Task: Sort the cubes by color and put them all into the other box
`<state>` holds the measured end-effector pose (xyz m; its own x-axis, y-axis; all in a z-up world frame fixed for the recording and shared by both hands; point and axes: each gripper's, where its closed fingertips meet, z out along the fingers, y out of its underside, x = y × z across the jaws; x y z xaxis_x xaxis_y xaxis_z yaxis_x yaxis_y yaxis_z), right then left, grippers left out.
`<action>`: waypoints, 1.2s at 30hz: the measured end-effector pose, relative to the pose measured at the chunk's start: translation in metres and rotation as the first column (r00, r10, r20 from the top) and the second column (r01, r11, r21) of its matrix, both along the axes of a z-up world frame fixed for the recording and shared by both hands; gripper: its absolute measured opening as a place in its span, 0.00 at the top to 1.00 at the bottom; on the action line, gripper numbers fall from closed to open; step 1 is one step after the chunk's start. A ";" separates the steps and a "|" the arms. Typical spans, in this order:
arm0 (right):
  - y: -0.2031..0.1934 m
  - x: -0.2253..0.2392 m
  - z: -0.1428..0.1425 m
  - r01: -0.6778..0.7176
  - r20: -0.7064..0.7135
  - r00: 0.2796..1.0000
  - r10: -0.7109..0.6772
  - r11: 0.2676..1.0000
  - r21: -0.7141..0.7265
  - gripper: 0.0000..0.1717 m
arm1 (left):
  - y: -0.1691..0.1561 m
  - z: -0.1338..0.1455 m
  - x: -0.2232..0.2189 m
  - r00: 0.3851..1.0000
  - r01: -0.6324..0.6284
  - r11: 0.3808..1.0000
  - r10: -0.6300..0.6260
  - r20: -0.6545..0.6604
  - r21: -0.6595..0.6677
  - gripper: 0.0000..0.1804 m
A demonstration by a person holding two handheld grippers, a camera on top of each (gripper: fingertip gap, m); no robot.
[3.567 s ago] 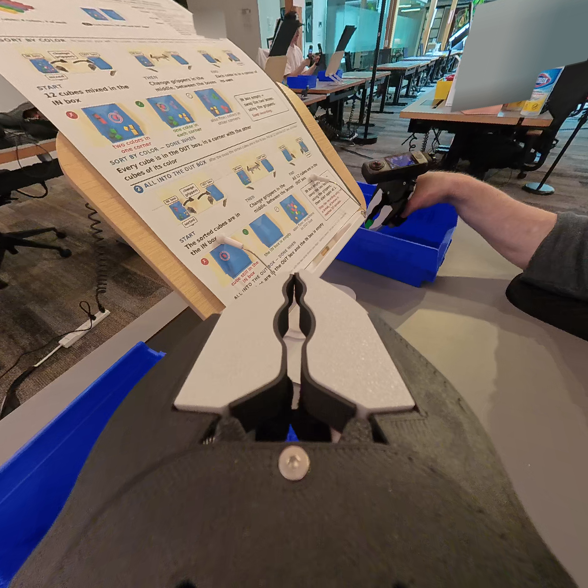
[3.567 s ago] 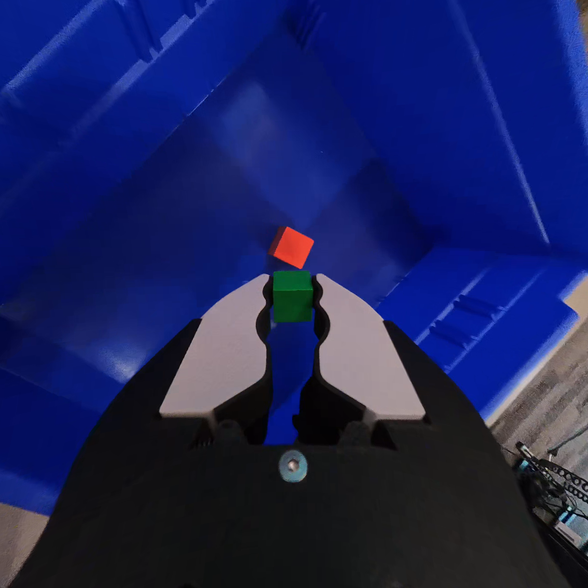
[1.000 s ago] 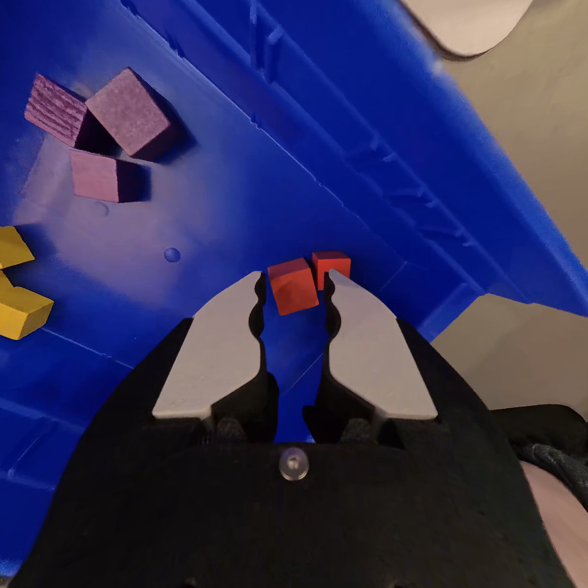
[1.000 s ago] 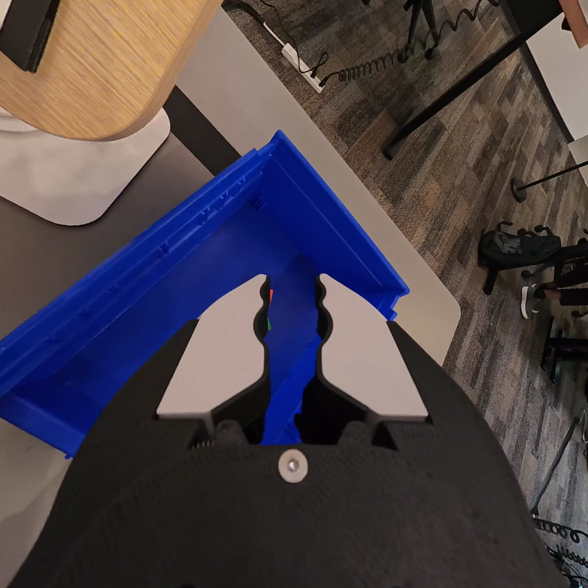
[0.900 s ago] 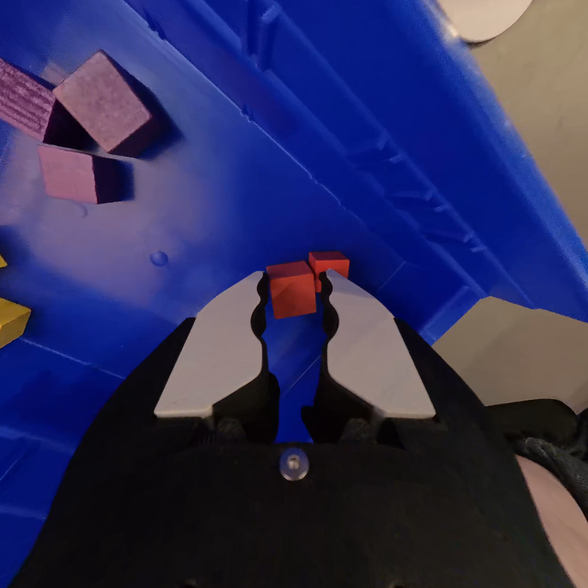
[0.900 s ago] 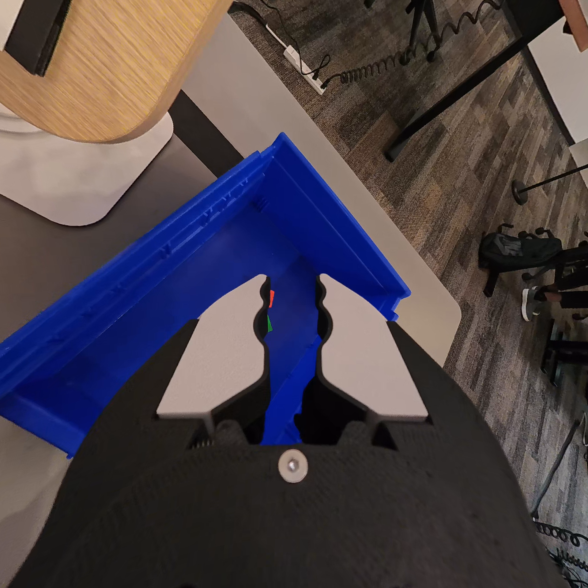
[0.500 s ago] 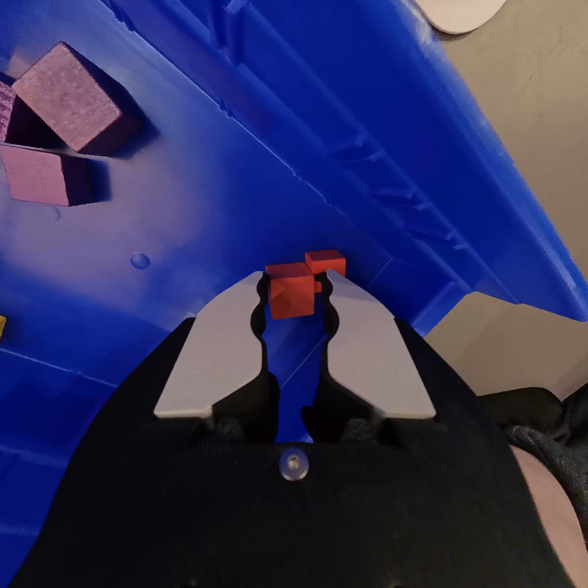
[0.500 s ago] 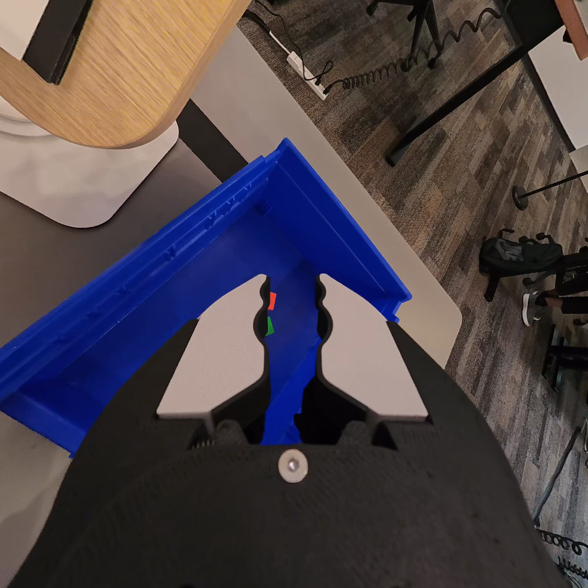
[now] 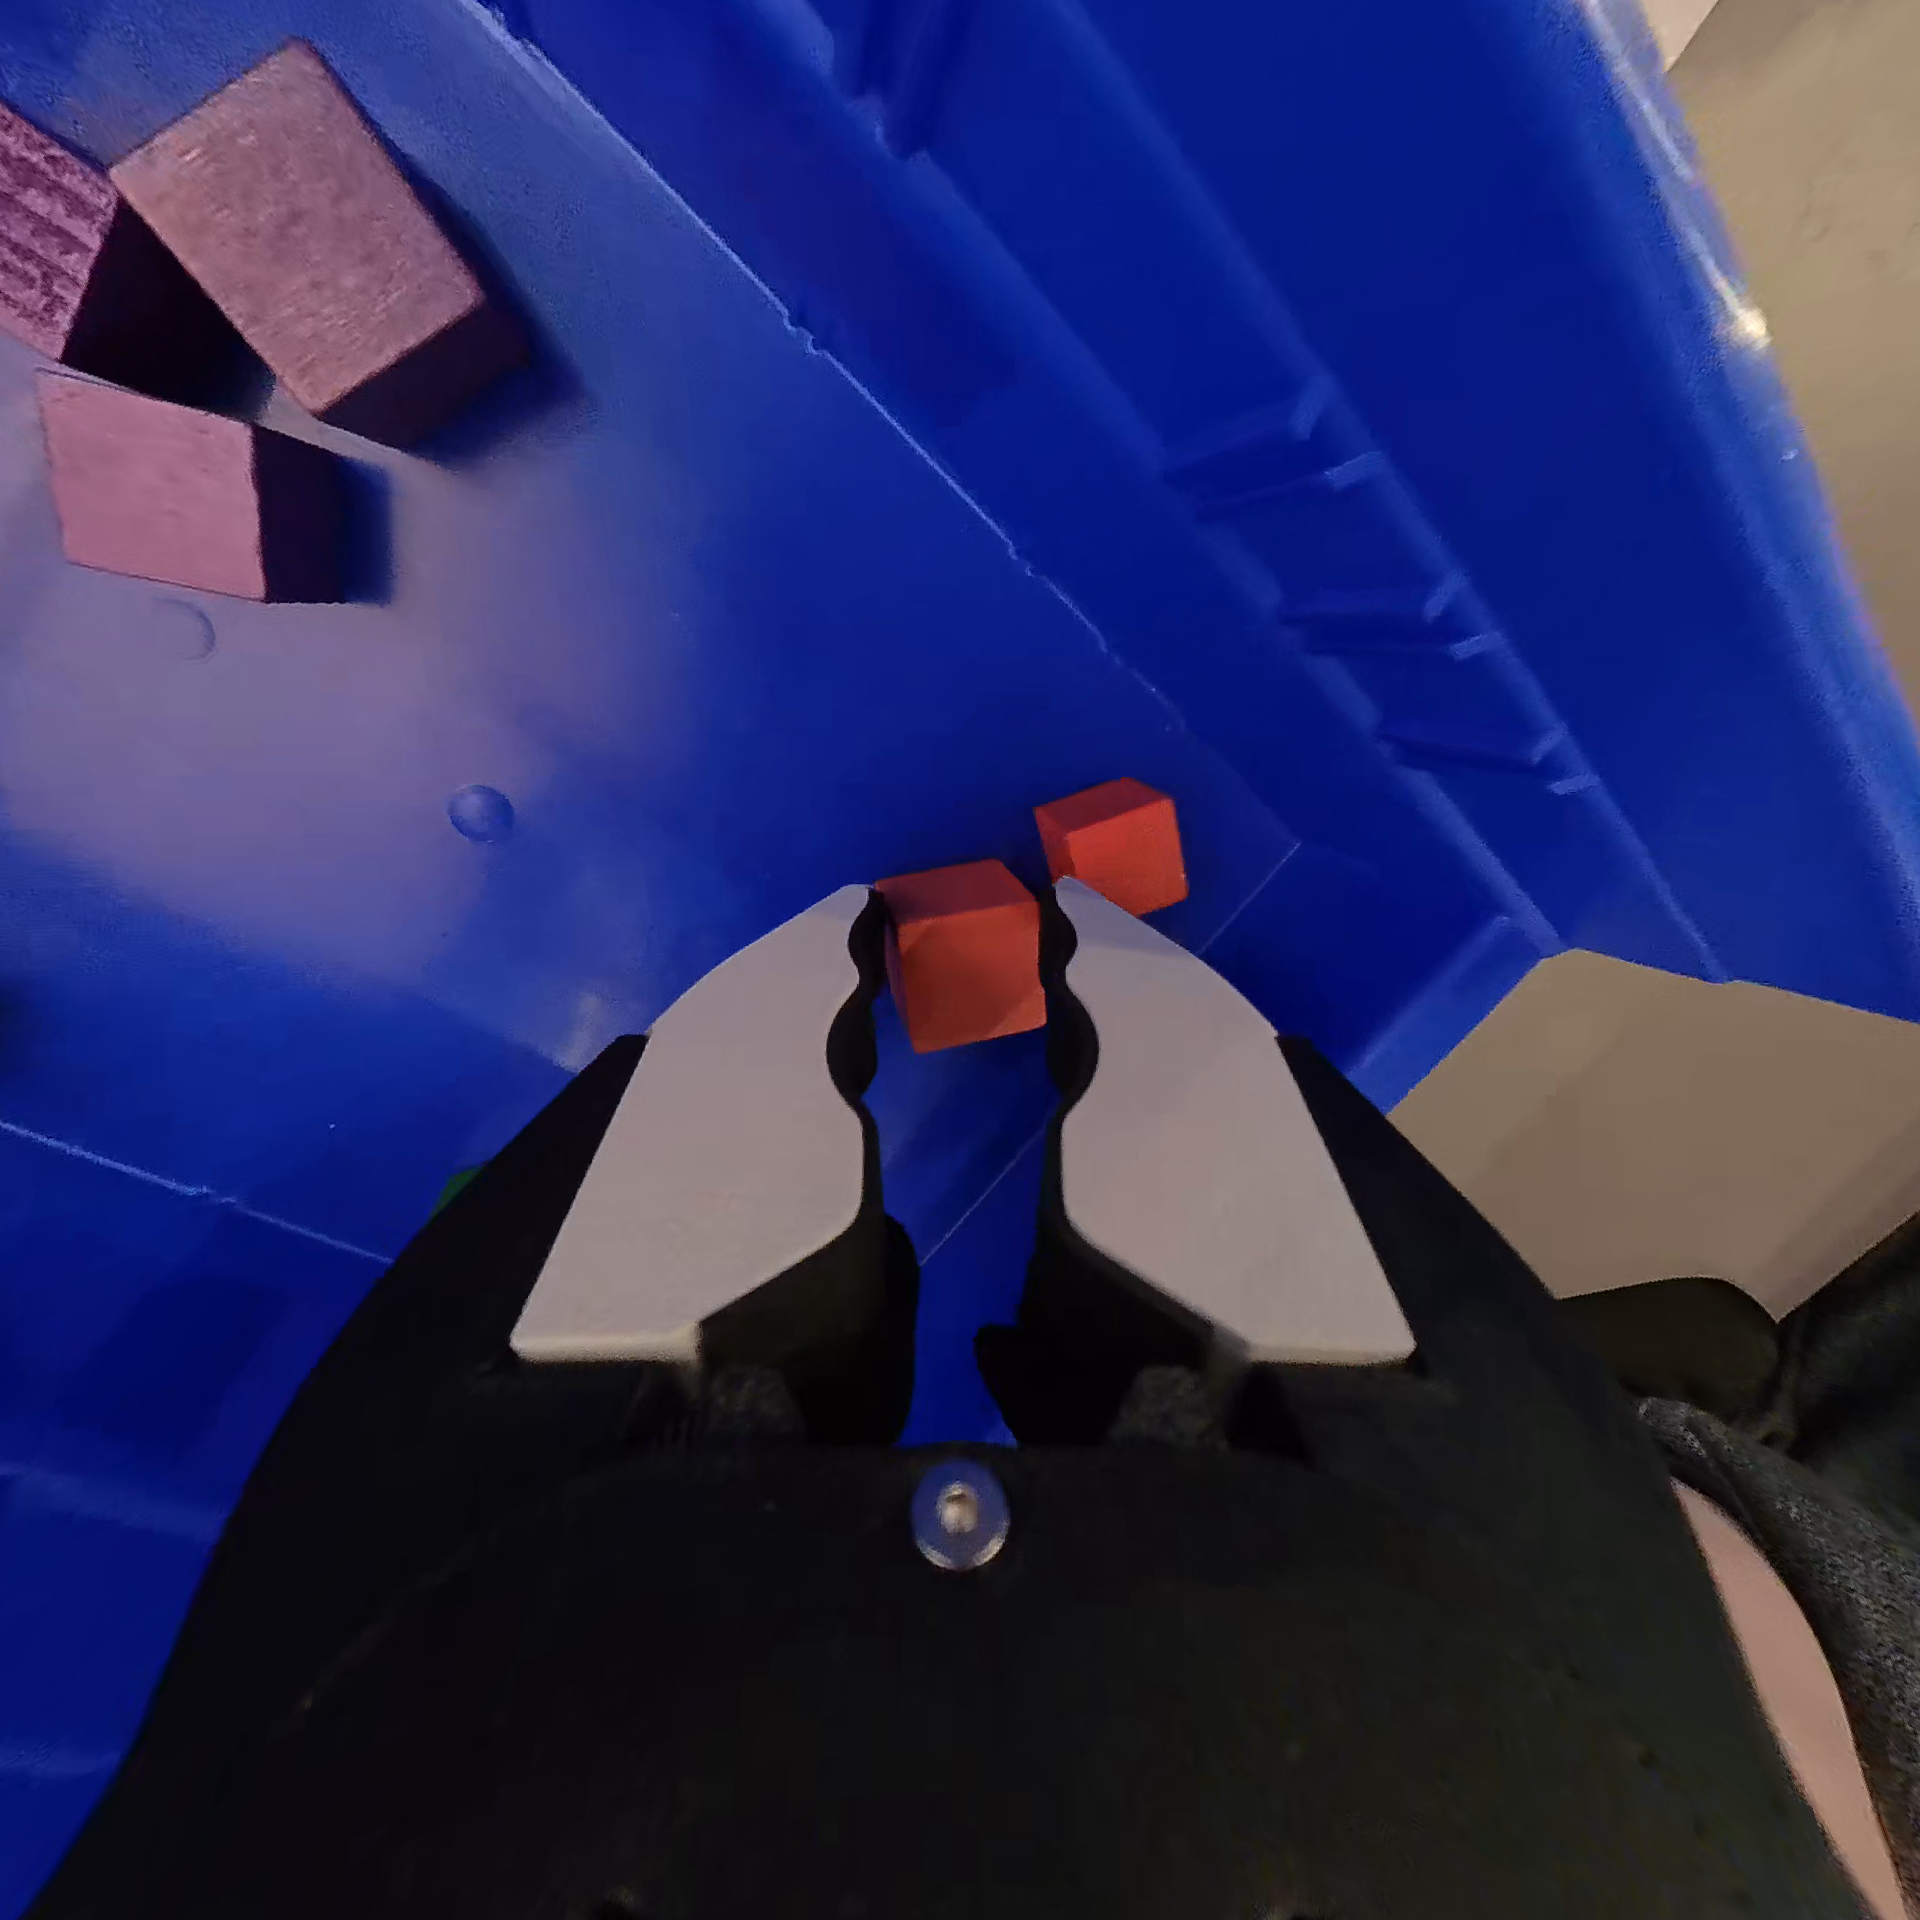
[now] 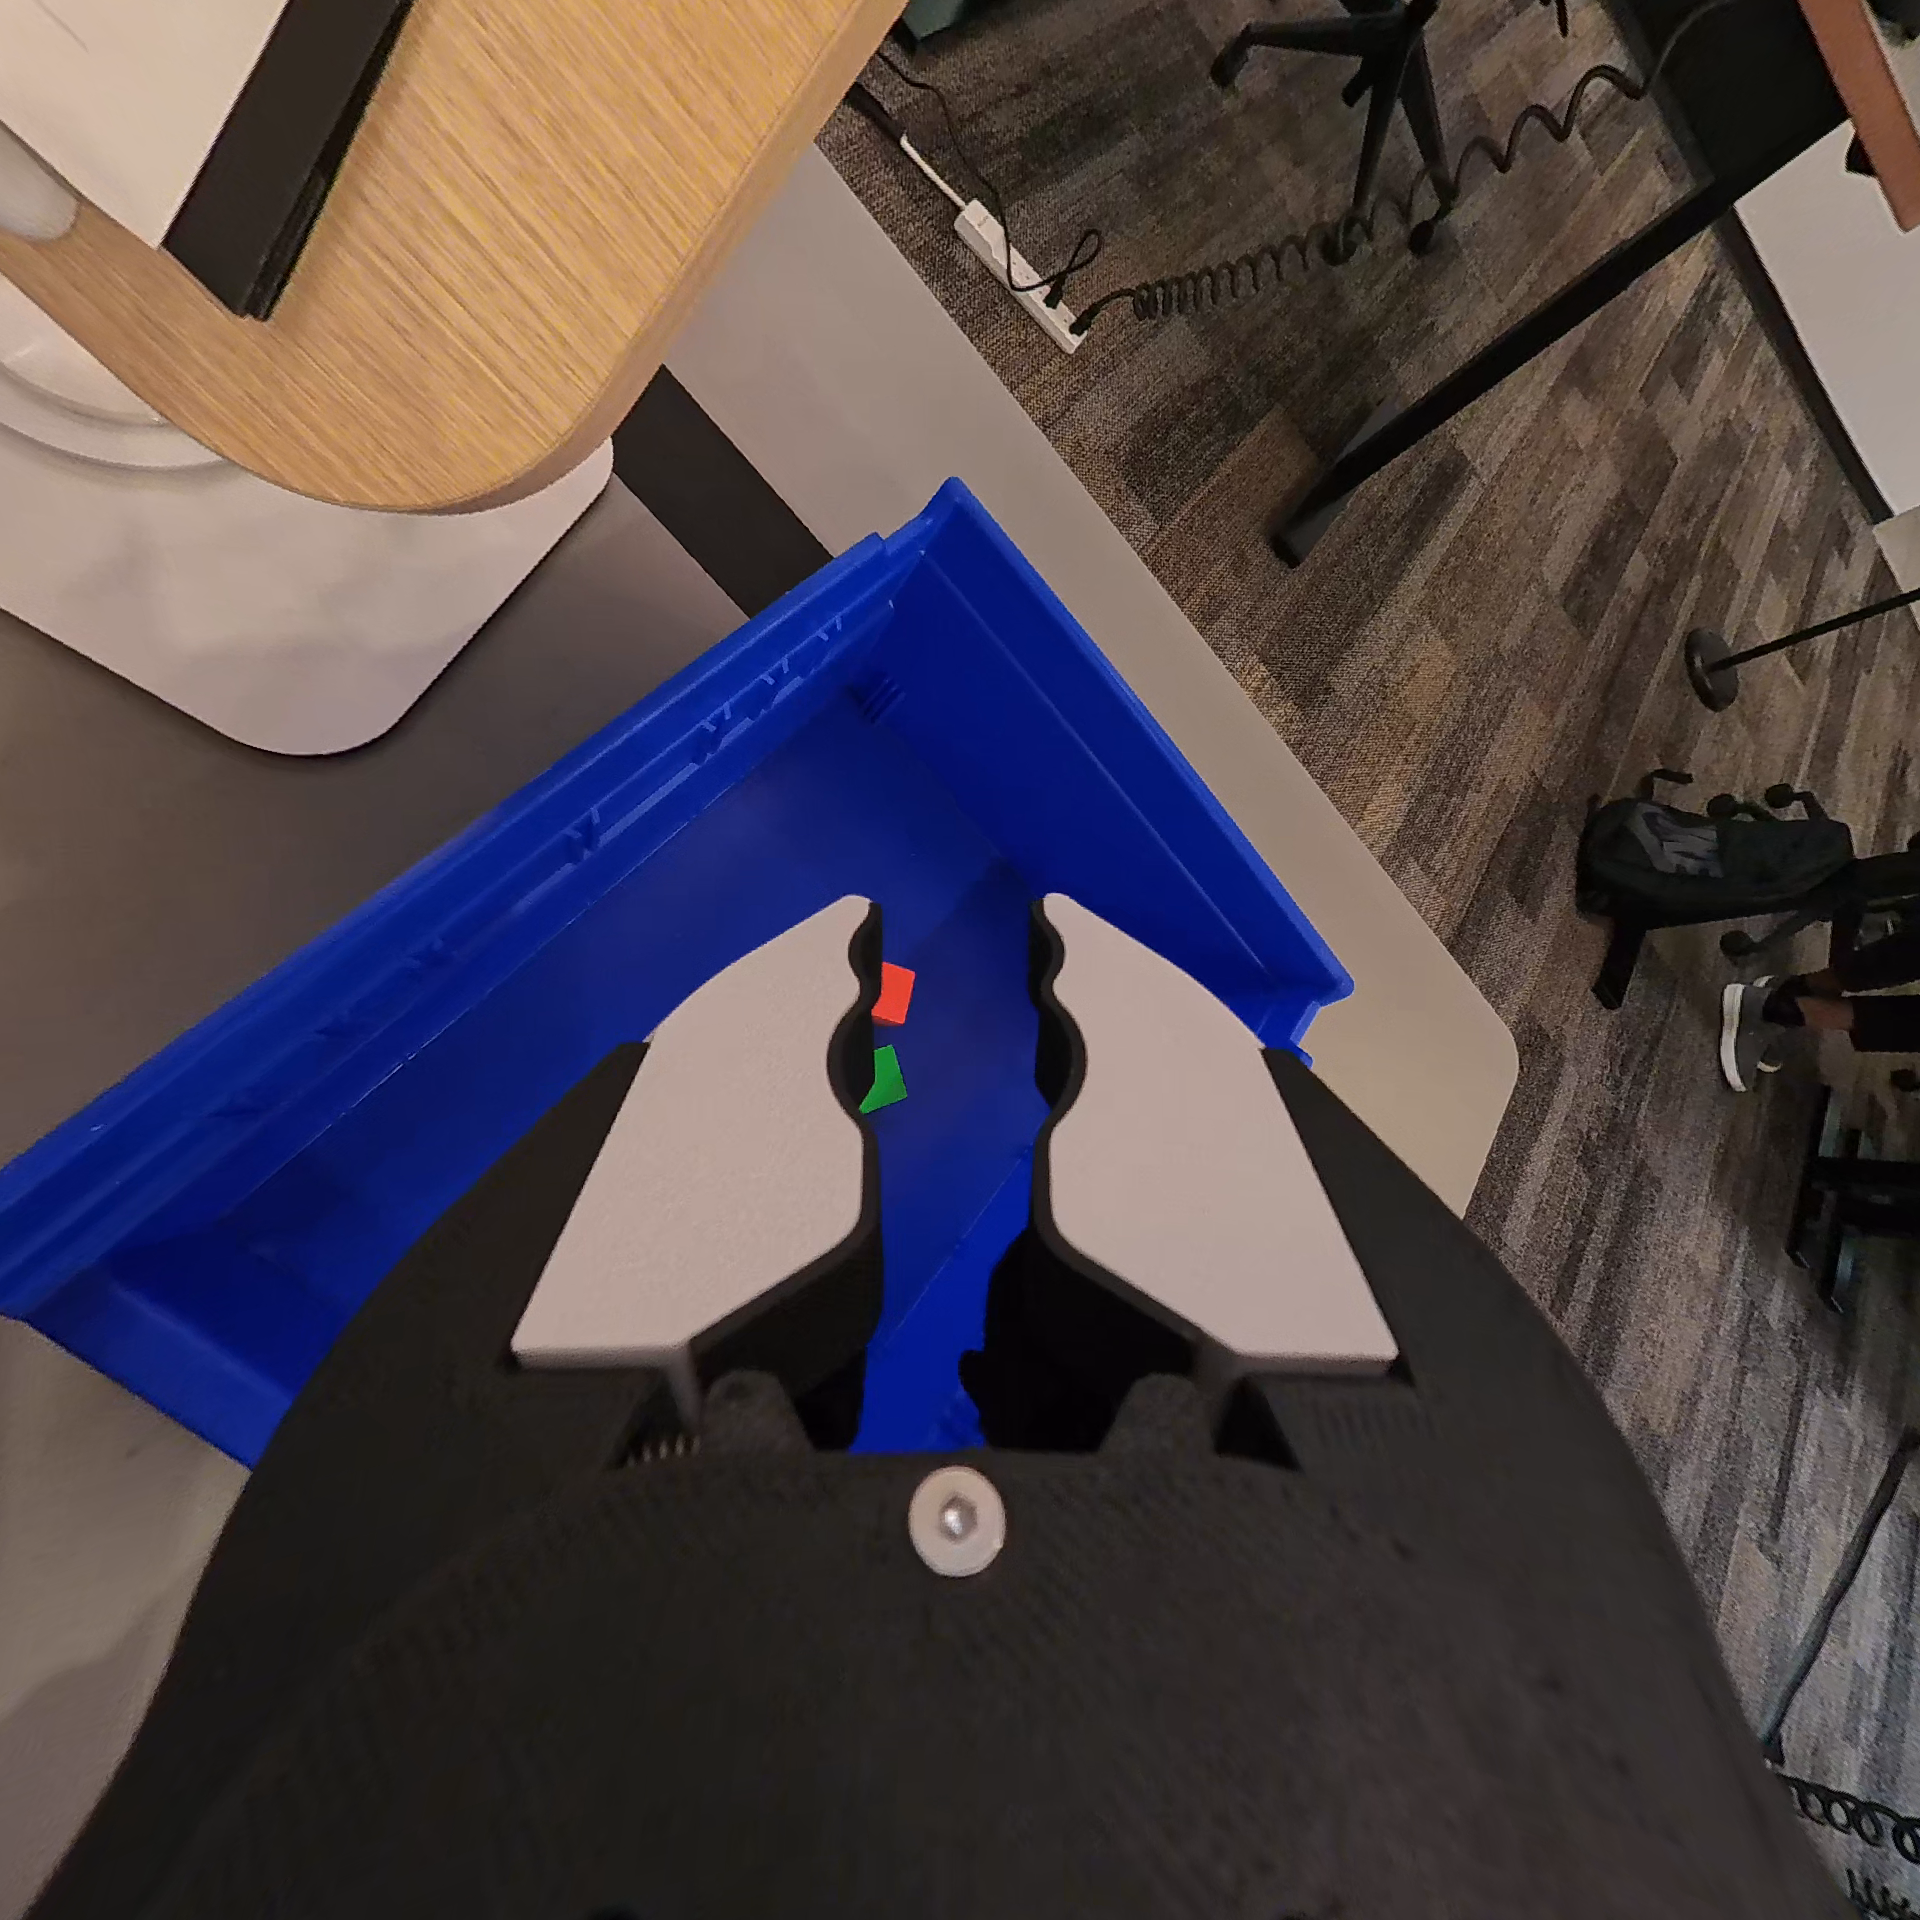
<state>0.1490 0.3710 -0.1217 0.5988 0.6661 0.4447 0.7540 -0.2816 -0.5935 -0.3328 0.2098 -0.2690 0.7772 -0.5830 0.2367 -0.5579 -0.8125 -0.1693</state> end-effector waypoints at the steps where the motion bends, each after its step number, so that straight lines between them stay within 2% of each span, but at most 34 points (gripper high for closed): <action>1: 0.000 0.000 0.000 -0.001 -0.001 1.000 0.001 1.000 -0.001 0.84 | 0.000 0.000 -0.001 1.000 0.001 1.000 -0.001 -0.002 0.002 0.84; 5: 0.000 0.000 -0.001 0.000 0.002 1.000 0.000 1.000 -0.001 0.84 | 0.004 0.000 -0.002 1.000 0.011 1.000 -0.011 -0.024 0.023 0.84; 10: -0.001 -0.002 0.000 -0.005 0.000 1.000 0.005 1.000 0.000 0.84 | -0.003 -0.008 0.000 0.999 0.029 0.999 -0.030 -0.040 -0.031 0.83; 19: 0.000 0.000 0.004 -0.004 0.001 1.000 0.004 1.000 0.021 0.84 | 0.014 0.002 0.001 1.000 0.015 0.997 -0.015 -0.005 0.079 0.84; 25: 0.001 -0.004 0.022 -0.017 -0.015 1.000 0.019 0.993 0.115 0.85 | 0.031 0.024 -0.006 0.998 -0.034 0.975 0.022 0.055 0.222 0.84; 29: -0.001 -0.012 0.038 -0.044 -0.025 0.998 0.050 0.980 0.196 0.85 | 0.041 0.043 -0.012 0.996 -0.045 0.939 0.015 0.091 0.341 0.84; 36: -0.010 -0.028 0.070 -0.086 -0.068 0.991 0.115 0.937 0.340 0.86 | 0.053 0.075 -0.016 0.979 -0.120 0.872 0.026 0.200 0.474 0.84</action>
<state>0.1207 0.3609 -0.0514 0.5820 0.5455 0.6031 0.7106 0.0195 -0.7033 -0.3485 0.2629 -0.1935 0.7927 -0.6041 0.0819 -0.4217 -0.6404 -0.6419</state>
